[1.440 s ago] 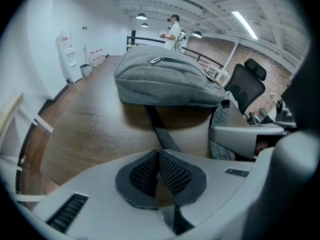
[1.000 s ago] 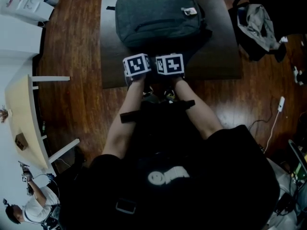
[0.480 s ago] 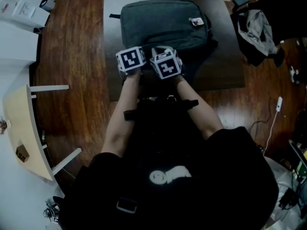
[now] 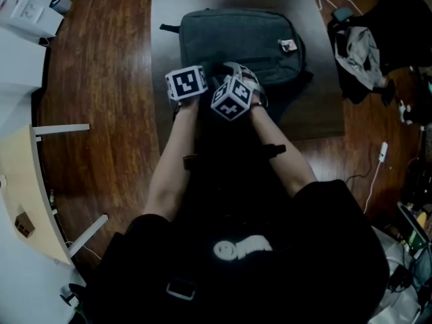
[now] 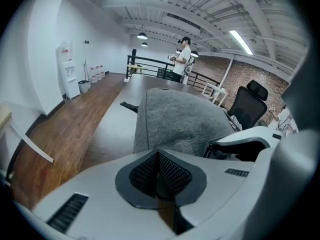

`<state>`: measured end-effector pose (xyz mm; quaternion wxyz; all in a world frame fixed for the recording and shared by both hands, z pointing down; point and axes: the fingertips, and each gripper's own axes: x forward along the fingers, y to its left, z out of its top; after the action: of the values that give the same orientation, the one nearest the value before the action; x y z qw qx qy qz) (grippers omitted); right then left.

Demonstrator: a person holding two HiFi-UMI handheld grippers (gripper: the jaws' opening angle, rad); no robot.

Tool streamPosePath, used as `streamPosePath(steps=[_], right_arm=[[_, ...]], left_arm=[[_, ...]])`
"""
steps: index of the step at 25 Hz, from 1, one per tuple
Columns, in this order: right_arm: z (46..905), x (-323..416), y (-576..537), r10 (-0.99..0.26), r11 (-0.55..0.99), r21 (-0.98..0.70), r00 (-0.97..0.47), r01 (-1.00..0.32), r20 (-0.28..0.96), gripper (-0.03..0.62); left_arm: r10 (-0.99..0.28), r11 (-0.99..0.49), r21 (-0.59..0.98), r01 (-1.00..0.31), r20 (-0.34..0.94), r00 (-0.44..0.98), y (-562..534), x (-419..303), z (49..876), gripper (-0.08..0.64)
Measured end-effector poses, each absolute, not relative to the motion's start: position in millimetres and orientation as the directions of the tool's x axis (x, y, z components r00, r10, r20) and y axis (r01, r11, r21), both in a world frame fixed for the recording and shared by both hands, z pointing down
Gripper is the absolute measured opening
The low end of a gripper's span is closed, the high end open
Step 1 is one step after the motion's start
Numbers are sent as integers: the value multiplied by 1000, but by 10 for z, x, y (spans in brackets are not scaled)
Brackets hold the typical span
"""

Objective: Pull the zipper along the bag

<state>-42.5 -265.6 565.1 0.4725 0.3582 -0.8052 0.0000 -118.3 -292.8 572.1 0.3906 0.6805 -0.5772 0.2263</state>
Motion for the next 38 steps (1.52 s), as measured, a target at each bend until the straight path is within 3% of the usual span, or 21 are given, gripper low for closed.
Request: streamPosePath(steps=[9, 10, 11, 12, 14, 18, 19, 23, 30, 32, 35, 38], right_arm=[[5460, -292, -2782, -613, 673, 319, -261, -667, 746, 164], [5409, -220, -2810, -647, 645, 362, -228, -673, 728, 137], [5350, -140, -2843, -679, 614, 401, -196, -680, 708, 70], [5309, -78, -2863, -690, 599, 413, -181, -686, 701, 66], [5337, -56, -2836, -648, 632, 371, -202, -680, 735, 74], [5541, -275, -2653, -569, 751, 381, -237, -539, 787, 136], [5553, -338, -2644, -557, 764, 370, -250, -529, 792, 173], [5627, -421, -2715, -530, 786, 367, -235, -497, 815, 207], [5380, -221, -2778, -634, 704, 481, -158, -523, 757, 208], [5267, -81, -2807, -670, 656, 488, -148, -576, 727, 159], [5312, 5, -2818, -643, 662, 428, -173, -615, 746, 155], [5439, -63, -2777, -614, 716, 434, -197, -547, 764, 155]], left_arm=[[-554, -83, 270, -959, 788, 270, -2945, -1139, 5880, -2], [-550, -88, 274, -958, 788, 276, -2940, -1133, 5885, -2], [-547, -92, 283, -955, 787, 286, -2932, -1123, 5888, -2], [-544, -97, 291, -952, 785, 296, -2925, -1112, 5889, -2], [-547, -107, 286, -952, 783, 297, -2938, -1110, 5888, -2], [-542, -107, 268, -957, 792, 283, -2926, -1148, 5917, -2], [-538, -106, 280, -954, 791, 291, -2920, -1137, 5924, -2], [-540, -106, 298, -949, 784, 307, -2930, -1130, 5917, -2], [-549, -116, 301, -947, 775, 314, -2953, -1153, 5892, -2], [-554, -117, 292, -949, 775, 306, -2956, -1179, 5885, -2], [-549, -116, 278, -954, 782, 295, -2945, -1181, 5896, -2], [-550, -119, 263, -957, 786, 284, -2945, -1175, 5906, -2]])
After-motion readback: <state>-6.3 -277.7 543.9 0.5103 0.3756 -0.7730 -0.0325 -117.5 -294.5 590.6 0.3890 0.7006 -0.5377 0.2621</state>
